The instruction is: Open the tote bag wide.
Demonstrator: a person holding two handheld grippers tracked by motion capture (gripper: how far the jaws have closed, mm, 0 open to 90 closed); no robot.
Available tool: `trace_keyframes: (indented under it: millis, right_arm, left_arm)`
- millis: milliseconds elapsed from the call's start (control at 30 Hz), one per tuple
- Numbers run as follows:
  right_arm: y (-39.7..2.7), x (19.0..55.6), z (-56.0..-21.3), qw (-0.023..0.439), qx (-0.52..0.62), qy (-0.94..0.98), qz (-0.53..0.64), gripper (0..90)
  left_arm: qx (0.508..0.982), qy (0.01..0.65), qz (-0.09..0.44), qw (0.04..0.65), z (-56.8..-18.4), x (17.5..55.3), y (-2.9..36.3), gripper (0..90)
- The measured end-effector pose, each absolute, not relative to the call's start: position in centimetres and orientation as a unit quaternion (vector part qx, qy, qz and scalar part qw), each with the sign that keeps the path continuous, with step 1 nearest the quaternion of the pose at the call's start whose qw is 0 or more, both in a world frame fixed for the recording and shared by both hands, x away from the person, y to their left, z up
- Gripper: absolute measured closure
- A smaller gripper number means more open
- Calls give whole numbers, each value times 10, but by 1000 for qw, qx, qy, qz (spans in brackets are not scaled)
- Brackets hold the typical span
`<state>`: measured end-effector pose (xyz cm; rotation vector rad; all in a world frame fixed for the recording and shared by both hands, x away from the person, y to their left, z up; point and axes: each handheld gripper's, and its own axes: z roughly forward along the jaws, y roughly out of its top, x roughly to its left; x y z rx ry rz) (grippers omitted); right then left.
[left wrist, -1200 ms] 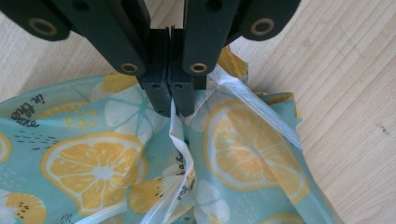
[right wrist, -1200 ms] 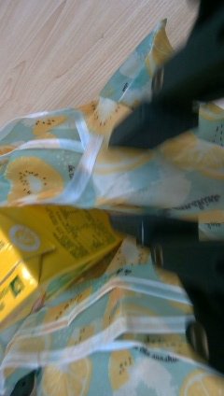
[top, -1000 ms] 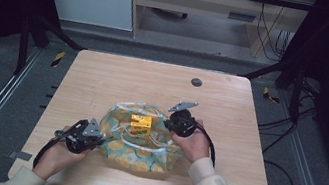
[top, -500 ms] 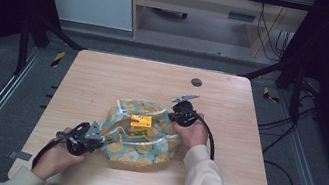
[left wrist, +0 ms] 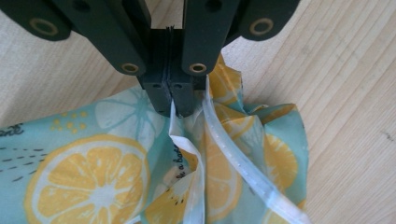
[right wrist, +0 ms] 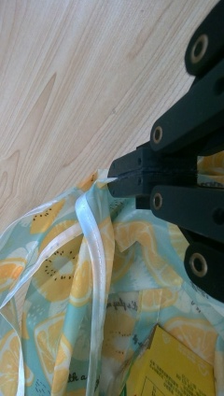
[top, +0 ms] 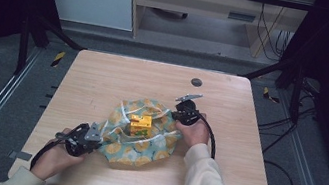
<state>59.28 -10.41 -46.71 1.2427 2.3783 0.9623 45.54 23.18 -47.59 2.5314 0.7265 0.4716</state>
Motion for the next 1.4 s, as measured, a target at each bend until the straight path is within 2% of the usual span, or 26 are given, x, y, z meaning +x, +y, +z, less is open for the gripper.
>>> trace_keyframes:
  millis: [633,1400]
  right_arm:
    - [-102,593,-471,145,432,823,338,900]
    - [-97,594,-482,144,422,844,300,900]
  left_arm:
    - [909,284,199,233,-475,461,240,896]
    - [919,275,178,218,-480,461,239,899]
